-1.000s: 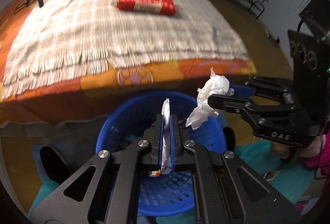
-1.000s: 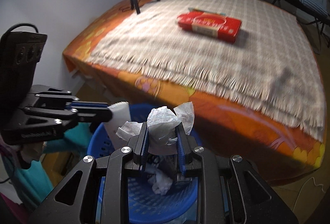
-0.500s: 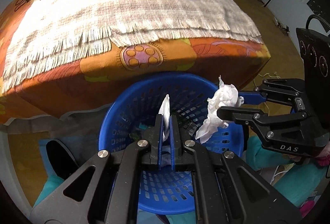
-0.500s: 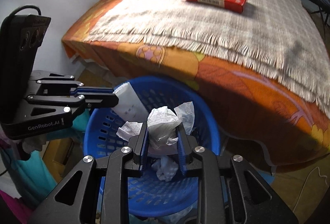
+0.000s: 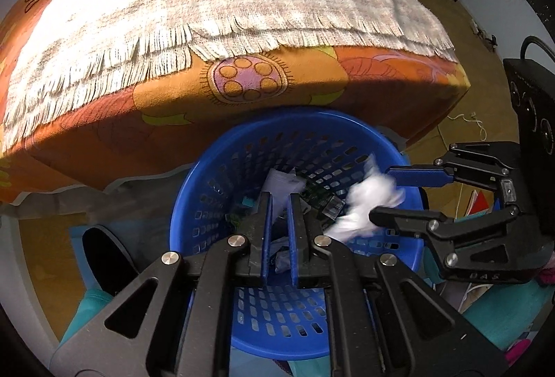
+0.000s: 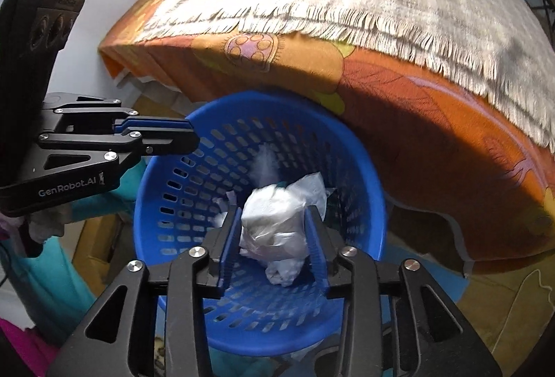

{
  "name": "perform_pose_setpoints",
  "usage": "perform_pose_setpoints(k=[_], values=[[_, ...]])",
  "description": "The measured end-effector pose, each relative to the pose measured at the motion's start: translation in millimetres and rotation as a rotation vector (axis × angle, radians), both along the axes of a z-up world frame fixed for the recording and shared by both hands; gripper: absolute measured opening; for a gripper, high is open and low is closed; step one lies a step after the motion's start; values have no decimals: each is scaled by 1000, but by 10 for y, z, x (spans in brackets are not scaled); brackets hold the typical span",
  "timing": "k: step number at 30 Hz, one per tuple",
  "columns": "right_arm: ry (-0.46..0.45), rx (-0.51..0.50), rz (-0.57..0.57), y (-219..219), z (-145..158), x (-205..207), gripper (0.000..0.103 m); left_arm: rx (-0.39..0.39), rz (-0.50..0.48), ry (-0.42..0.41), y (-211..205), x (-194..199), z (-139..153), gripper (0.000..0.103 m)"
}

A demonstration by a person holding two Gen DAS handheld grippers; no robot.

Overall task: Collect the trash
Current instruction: 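Carry plastic bag and tissue to the blue basket and release both, then move both tools back over the bed toward the red box and blue tube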

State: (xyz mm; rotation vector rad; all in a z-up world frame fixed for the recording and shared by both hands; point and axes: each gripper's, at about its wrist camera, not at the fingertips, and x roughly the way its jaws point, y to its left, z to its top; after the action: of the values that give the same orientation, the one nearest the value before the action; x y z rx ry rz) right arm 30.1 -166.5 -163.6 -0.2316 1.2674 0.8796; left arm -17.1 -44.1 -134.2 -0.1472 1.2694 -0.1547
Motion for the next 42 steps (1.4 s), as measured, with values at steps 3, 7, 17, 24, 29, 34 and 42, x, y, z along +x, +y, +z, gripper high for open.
perform_pose_setpoints(k=[3,7,17,24,29,34,42], values=[[-18,-4,5,-7,4,-22,54,-5,6,-3,-6,8,-12,49],[-27,-7,-2,-33,12,-18,54,-2,8,-27,11,4,35,52],[-74,-10,-41,-80,132,67,55,-21,52,-53,121,90,129,52],[-150,-15,-84,-97,317,165,55,-34,95,-97,238,224,282,52],[-195,-17,-134,-141,445,279,55,-38,118,-124,306,317,374,52],[-220,-13,-176,-176,554,398,55,-41,146,-150,371,442,474,52],[-258,70,-188,-177,857,803,55,-37,173,-217,494,741,699,52]])
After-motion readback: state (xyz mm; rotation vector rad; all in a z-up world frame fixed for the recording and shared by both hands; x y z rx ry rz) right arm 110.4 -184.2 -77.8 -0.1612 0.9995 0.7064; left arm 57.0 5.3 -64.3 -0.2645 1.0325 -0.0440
